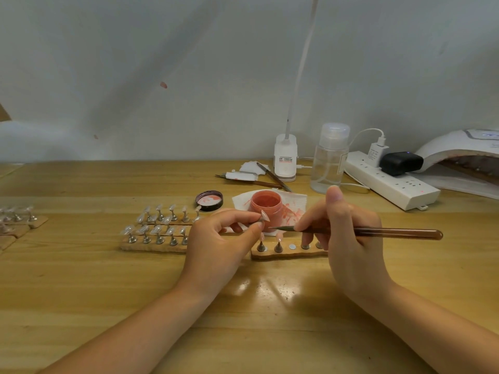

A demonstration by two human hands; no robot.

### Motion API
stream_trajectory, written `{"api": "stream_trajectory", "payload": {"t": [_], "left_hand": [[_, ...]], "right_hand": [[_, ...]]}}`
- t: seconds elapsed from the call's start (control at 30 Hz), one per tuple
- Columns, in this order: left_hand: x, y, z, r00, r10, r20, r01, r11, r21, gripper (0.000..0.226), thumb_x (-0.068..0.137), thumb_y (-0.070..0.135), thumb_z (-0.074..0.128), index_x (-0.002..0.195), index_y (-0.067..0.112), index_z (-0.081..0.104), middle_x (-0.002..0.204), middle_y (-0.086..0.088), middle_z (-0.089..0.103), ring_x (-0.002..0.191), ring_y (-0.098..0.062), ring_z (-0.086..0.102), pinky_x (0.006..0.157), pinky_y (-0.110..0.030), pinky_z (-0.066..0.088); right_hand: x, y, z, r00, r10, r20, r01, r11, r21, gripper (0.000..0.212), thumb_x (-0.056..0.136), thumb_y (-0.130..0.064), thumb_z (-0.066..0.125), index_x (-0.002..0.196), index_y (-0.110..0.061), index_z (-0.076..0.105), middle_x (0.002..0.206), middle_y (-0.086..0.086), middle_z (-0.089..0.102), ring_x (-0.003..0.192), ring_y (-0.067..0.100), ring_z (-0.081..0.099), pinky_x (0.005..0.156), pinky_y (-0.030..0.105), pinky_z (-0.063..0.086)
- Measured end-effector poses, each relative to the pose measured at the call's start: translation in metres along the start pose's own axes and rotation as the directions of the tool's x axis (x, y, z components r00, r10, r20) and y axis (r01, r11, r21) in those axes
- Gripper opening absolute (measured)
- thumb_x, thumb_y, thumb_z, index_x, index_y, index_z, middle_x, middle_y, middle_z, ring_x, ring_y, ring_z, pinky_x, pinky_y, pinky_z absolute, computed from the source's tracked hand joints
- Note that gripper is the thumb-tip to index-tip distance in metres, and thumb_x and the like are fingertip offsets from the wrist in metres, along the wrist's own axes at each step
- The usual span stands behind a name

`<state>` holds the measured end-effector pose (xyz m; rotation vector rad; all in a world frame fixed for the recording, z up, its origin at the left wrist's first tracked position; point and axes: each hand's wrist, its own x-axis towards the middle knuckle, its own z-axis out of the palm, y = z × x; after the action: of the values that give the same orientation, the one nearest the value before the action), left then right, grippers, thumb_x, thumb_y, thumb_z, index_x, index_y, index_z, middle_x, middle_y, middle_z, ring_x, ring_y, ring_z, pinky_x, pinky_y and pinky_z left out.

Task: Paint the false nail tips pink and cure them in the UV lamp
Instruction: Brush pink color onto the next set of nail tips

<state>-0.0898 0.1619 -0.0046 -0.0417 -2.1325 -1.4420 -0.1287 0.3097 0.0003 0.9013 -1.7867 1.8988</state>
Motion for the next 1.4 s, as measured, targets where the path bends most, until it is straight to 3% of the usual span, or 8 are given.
{"api": "stream_trajectory", "payload": {"t": [0.2, 0.4, 0.57, 0.73, 0.8, 0.97, 1.13, 1.4], "left_hand": [[0.000, -0.002, 0.000, 1.000, 0.003, -0.008, -0.003, 1.000, 0.017, 0.032, 0.073, 0.009, 0.073, 0.072, 0.040, 0.065, 0.076, 0.020, 0.067, 0.068, 0.006, 0.055, 0.062, -0.006, 0.040], [0.001, -0.006, 0.000, 1.000, 0.005, 0.016, -0.005, 1.000, 0.022, 0.028, 0.075, 0.011, 0.071, 0.075, 0.038, 0.065, 0.071, 0.022, 0.067, 0.069, 0.003, 0.056, 0.063, -0.006, 0.040], [0.002, -0.009, -0.001, 1.000, -0.028, 0.010, 0.028, 0.999, -0.028, 0.022, 0.076, 0.014, 0.070, 0.074, 0.036, 0.066, 0.071, 0.017, 0.067, 0.068, 0.003, 0.055, 0.064, -0.007, 0.041], [0.003, -0.011, -0.002, 0.999, -0.046, 0.009, 0.046, 0.996, -0.070, 0.024, 0.076, 0.010, 0.070, 0.074, 0.034, 0.066, 0.074, 0.019, 0.068, 0.068, 0.003, 0.059, 0.063, -0.008, 0.044], [0.003, -0.012, -0.001, 0.998, -0.054, 0.008, 0.055, 0.995, -0.079, 0.023, 0.076, 0.012, 0.070, 0.074, 0.035, 0.066, 0.075, 0.019, 0.069, 0.071, 0.002, 0.061, 0.065, -0.010, 0.046], [0.004, -0.011, 0.000, 0.998, -0.064, 0.007, 0.065, 0.990, -0.124, 0.011, 0.067, 0.034, 0.066, 0.077, 0.031, 0.069, 0.079, 0.012, 0.071, 0.078, -0.006, 0.065, 0.069, -0.016, 0.050], [0.004, -0.011, 0.000, 0.998, -0.051, 0.025, 0.053, 0.992, -0.112, 0.014, 0.070, 0.031, 0.066, 0.081, 0.024, 0.072, 0.078, 0.008, 0.072, 0.075, -0.005, 0.064, 0.065, -0.013, 0.049], [0.004, -0.012, -0.001, 0.998, -0.051, 0.031, 0.054, 0.993, -0.103, 0.009, 0.073, 0.021, 0.069, 0.079, 0.028, 0.070, 0.078, 0.009, 0.071, 0.075, -0.005, 0.064, 0.066, -0.015, 0.050]], "right_hand": [[0.003, 0.000, 0.003, 1.000, 0.008, 0.027, -0.007, 0.999, -0.046, 0.038, 0.094, -0.024, 0.040, 0.067, -0.015, 0.065, 0.054, -0.011, 0.060, 0.050, -0.003, 0.056, 0.051, 0.003, 0.036], [0.001, -0.003, -0.001, 0.996, 0.080, -0.024, -0.080, 0.997, 0.014, 0.051, 0.091, -0.037, 0.041, 0.053, -0.013, 0.064, 0.052, 0.011, 0.058, 0.044, 0.008, 0.052, 0.047, 0.014, 0.040], [0.003, -0.005, -0.004, 0.995, 0.064, -0.081, -0.060, 0.997, 0.052, 0.048, 0.094, -0.033, 0.034, 0.059, -0.014, 0.061, 0.044, 0.007, 0.049, 0.039, 0.003, 0.045, 0.043, 0.009, 0.035], [0.003, -0.005, -0.002, 0.999, 0.015, 0.050, -0.012, 0.998, -0.057, 0.012, 0.092, -0.027, 0.046, 0.092, -0.022, 0.058, 0.073, 0.006, 0.067, 0.049, 0.012, 0.058, 0.047, 0.020, 0.048], [0.003, -0.005, 0.000, 0.997, 0.021, 0.075, -0.015, 0.997, -0.080, 0.010, 0.092, -0.025, 0.047, 0.100, -0.027, 0.054, 0.073, 0.002, 0.068, 0.053, 0.008, 0.060, 0.051, 0.018, 0.050], [0.001, -0.004, 0.001, 0.980, -0.042, 0.193, 0.079, 0.979, -0.190, 0.004, 0.087, -0.026, 0.057, 0.089, -0.027, 0.060, 0.075, -0.012, 0.065, 0.063, -0.003, 0.061, 0.055, 0.008, 0.045], [-0.001, -0.003, -0.001, 0.986, -0.083, 0.147, 0.104, 0.984, -0.145, 0.031, 0.090, -0.028, 0.041, 0.075, -0.017, 0.066, 0.062, -0.007, 0.062, 0.056, -0.001, 0.058, 0.054, 0.009, 0.041], [-0.005, 0.001, 0.003, 0.976, -0.093, 0.199, 0.125, 0.980, -0.156, 0.037, 0.090, -0.025, 0.039, 0.074, -0.007, 0.068, 0.061, -0.002, 0.062, 0.053, -0.005, 0.054, 0.054, 0.005, 0.038]]}}
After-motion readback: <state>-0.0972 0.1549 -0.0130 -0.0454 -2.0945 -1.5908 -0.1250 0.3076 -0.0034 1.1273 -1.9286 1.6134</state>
